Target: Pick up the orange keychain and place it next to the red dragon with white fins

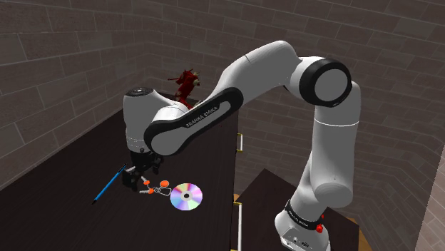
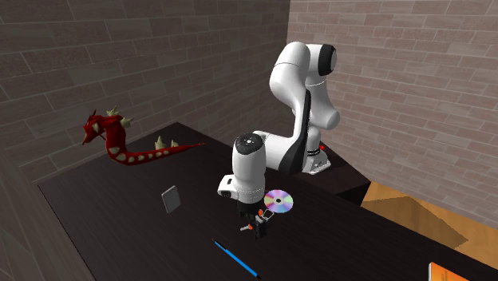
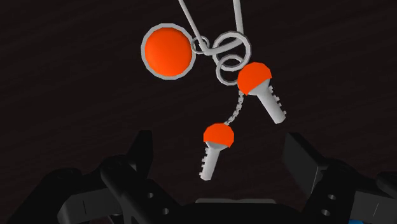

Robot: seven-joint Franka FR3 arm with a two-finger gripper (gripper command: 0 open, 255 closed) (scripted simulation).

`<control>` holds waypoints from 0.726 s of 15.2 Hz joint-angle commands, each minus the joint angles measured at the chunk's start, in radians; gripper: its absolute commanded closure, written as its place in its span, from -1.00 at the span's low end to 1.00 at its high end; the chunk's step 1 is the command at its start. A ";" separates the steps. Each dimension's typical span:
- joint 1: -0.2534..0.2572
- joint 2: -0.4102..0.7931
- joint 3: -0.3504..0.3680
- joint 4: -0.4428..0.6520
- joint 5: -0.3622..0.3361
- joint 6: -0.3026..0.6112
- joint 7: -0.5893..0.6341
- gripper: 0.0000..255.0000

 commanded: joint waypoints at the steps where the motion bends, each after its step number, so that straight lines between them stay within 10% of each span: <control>1: 0.000 0.000 0.000 0.000 0.000 0.000 0.000 1.00; 11: -0.001 -0.008 0.002 0.004 0.004 -0.011 -0.003 1.00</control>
